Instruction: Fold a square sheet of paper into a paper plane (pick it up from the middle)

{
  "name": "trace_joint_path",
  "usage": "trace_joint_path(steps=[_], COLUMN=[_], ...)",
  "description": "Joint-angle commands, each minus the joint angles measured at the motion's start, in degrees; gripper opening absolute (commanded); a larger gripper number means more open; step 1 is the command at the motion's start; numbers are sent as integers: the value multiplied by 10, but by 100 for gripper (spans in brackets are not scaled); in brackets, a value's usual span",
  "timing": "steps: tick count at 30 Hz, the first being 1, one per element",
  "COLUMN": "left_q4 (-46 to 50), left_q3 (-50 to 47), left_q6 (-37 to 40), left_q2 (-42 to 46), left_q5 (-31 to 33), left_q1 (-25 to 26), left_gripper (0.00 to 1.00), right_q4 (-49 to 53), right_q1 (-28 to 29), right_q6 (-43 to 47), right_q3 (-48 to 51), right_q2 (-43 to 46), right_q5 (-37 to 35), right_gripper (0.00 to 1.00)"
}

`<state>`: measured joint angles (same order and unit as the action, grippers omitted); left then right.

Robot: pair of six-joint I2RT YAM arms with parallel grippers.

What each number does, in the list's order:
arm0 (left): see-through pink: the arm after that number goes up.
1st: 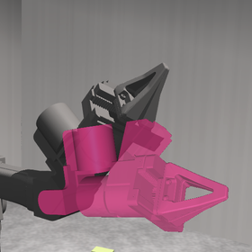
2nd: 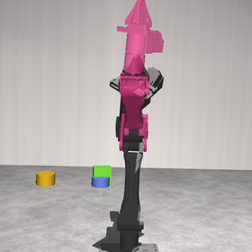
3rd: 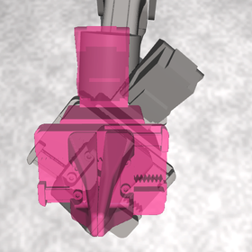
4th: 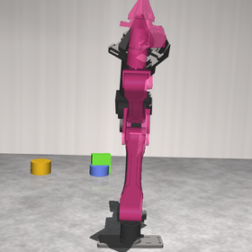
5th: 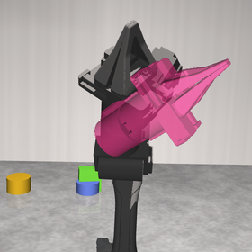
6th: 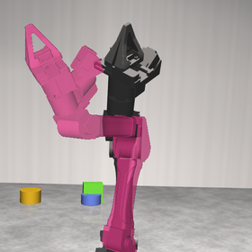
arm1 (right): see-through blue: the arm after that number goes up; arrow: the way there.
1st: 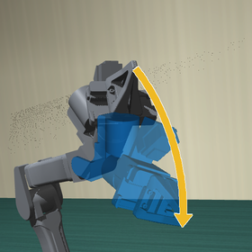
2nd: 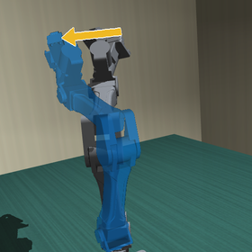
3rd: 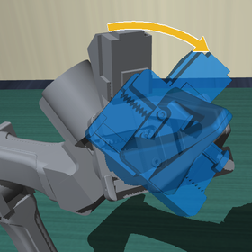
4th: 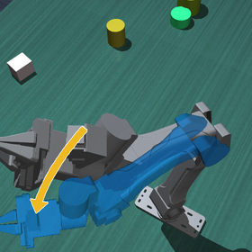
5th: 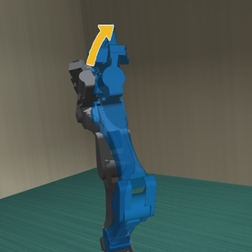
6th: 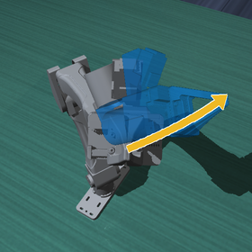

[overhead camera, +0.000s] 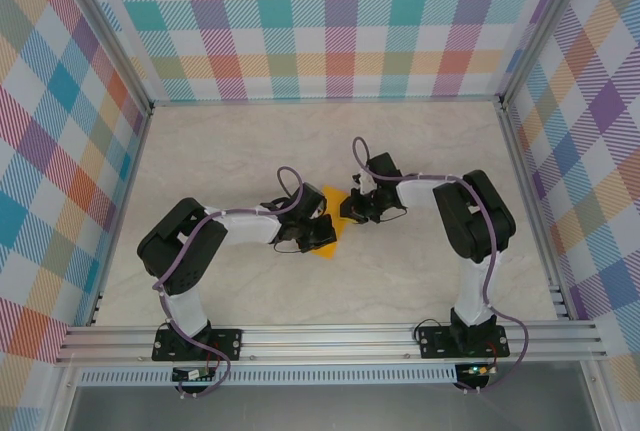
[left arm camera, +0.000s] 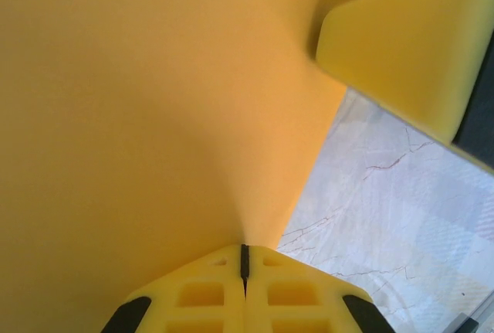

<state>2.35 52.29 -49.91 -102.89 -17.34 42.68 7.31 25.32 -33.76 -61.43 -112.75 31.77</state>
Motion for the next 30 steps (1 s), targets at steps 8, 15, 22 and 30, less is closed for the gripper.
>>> trace_joint_path(steps=[8, 15, 22, 30], left_q4=[86, 87, 91, 91], left_q3=[-33, -30, -16, -4], left_q6=[-1, 0, 4, 8], left_q2=[-4, -1, -6, -3], left_q5=[10, 9, 10, 12], left_q1=[8, 8, 7, 8], left_gripper=[4, 4, 4, 4], right_q4=[30, 65, 34, 3], right_q1=[-53, -60, -57, -10], right_q6=[29, 34, 2, -22], right_q3=[-75, -120, -73, -3], right_q2=[-53, -62, 52, 53], right_q5=[-97, -111, -80, -8], right_gripper=[10, 9, 11, 11])
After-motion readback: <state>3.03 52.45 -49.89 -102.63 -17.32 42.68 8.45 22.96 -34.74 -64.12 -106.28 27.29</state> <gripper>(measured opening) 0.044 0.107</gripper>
